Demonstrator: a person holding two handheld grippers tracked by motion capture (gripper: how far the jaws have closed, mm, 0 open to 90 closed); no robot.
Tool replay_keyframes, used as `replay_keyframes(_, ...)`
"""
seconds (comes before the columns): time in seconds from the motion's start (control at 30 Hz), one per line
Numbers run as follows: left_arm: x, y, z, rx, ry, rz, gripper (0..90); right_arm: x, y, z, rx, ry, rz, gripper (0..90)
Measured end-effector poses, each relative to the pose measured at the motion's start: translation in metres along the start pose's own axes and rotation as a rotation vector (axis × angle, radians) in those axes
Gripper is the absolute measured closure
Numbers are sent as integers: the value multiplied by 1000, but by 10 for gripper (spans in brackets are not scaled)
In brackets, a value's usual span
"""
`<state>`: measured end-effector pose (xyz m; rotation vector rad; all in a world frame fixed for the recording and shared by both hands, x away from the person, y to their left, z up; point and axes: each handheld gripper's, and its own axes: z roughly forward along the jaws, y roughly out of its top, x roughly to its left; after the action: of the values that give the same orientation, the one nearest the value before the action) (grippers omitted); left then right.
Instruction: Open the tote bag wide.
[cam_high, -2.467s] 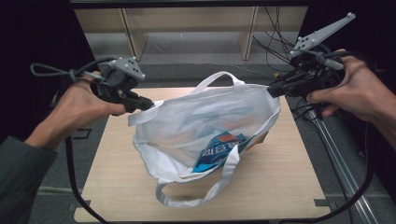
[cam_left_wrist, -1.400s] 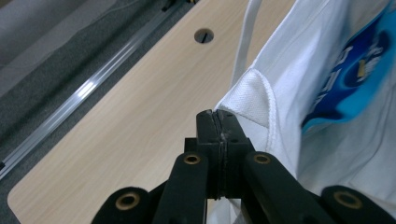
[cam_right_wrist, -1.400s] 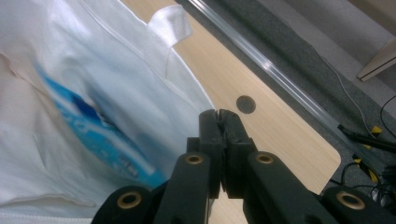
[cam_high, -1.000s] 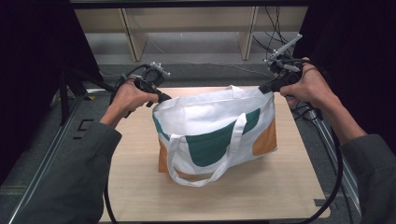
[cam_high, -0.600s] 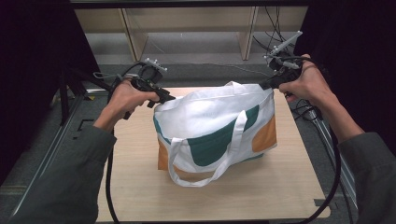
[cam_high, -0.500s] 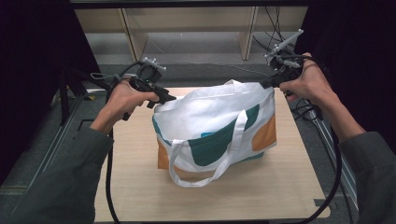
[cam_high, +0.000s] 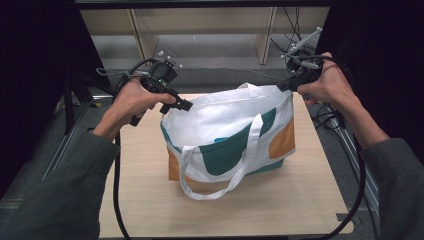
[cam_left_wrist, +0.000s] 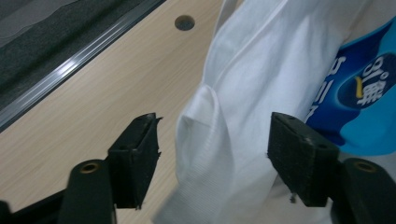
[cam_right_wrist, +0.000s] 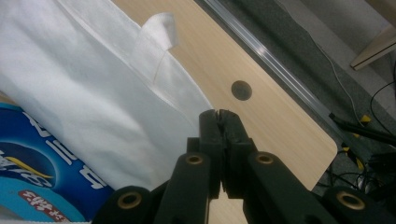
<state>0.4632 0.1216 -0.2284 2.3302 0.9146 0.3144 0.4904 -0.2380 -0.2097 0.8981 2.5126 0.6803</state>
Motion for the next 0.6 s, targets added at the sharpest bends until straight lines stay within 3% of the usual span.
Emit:
replay_keyframes(0.03,-1,0,2,16,-4,12,273,-1,-1,-2,0,-8,1,896)
replay_keyframes(0.07,-2,-3,9,77,10,33,252,-1,-2,-2,1,-3,1,896)
replay_keyframes(0.1,-2,-3,9,77,10,33,253,-1,-2,-2,1,-3,1,896)
replay_keyframes(0.13,-1,-6,18,151,50,33,264,-2,-3,-4,1,-13,4,896)
replay_keyframes(0.17,-1,-6,18,151,50,33,265,-2,-3,-4,1,-13,4,896)
replay_keyframes(0.2,6,-10,31,221,69,2,255,-2,-4,-5,-4,1,1,896)
replay_keyframes(0.23,6,-10,31,221,69,2,257,-1,-4,-6,-4,-6,-2,896)
replay_keyframes(0.27,12,-12,40,239,69,-26,285,0,-5,-6,-7,1,-10,896)
replay_keyframes(0.33,14,-12,42,250,51,-21,441,2,-5,-6,-1,-2,-9,896)
replay_keyframes(0.37,15,-13,43,258,39,4,441,2,-5,-6,-1,-2,-9,896)
replay_keyframes(0.4,15,-13,42,264,43,25,599,1,-6,-7,-5,0,-11,896)
replay_keyframes(0.43,16,-14,42,266,45,38,599,1,-6,-7,-5,0,-11,896)
replay_keyframes(0.47,19,-15,39,269,48,74,748,1,-6,-7,-6,-1,-11,896)
replay_keyframes(0.5,19,-15,39,269,48,74,802,1,-6,-7,-6,-1,-11,896)
replay_keyframes(0.6,26,-17,28,249,36,118,838,0,-8,-9,-8,9,-8,896)
